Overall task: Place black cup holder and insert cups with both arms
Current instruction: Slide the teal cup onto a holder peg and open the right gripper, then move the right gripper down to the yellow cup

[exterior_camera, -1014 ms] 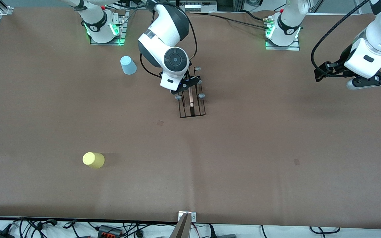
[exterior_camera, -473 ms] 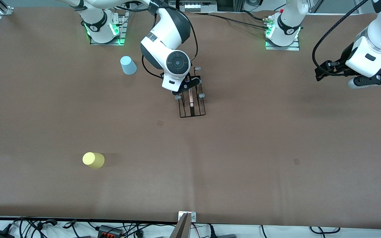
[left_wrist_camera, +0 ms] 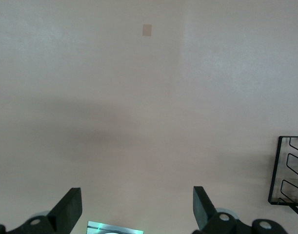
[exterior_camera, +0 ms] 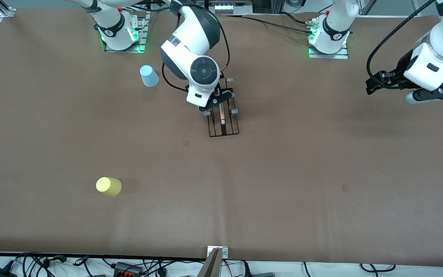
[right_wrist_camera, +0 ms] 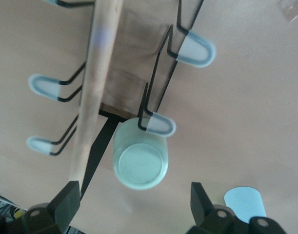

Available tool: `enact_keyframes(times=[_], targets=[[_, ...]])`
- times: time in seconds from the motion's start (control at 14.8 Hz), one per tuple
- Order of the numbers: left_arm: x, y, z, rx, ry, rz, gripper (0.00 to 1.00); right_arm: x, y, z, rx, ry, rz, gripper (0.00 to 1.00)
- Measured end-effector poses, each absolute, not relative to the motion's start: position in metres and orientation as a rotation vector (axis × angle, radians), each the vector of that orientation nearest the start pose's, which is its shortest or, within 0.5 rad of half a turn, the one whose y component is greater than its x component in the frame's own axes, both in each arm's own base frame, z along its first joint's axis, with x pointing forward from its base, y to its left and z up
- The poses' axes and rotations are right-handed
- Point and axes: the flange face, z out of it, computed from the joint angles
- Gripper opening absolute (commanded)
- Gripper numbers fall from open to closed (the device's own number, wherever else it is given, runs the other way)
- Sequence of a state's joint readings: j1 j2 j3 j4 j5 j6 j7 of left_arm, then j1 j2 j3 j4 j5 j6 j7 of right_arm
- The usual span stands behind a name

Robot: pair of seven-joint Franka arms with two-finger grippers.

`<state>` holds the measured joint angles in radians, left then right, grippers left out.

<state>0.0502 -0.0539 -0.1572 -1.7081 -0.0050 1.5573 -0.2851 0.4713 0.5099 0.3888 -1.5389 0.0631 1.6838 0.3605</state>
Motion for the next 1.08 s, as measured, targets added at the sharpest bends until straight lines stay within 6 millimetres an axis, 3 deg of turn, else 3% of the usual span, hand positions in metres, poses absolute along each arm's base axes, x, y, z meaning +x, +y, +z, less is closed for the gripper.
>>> enact_keyframes(times=[0.14, 0.27, 0.47, 0.81, 1.08], targets=[[0.529, -0.059, 0.588, -3.103, -0.278, 0.149, 1.0, 0.456, 0.465, 0.393, -2.984, -0.678, 0.61, 1.0], [0.529, -0.059, 0.587, -3.104, -0.278, 0.149, 1.0, 0.478, 0.442, 0.432, -2.999, -0.613, 0.572, 1.0], [0.53, -0.059, 0.587, -3.104, -0.278, 0.151, 1.0, 0.53, 0.379, 0.464, -3.061, -0.45, 0.468, 1.0], [0.53, -0.059, 0.586, -3.104, -0.278, 0.152, 1.0, 0.616, 0.264, 0.468, -3.167, -0.171, 0.239, 1.0], [0.53, -0.059, 0.587, -3.104, -0.278, 0.152, 1.0, 0.675, 0.176, 0.427, -3.16, 0.054, 0.099, 1.0]])
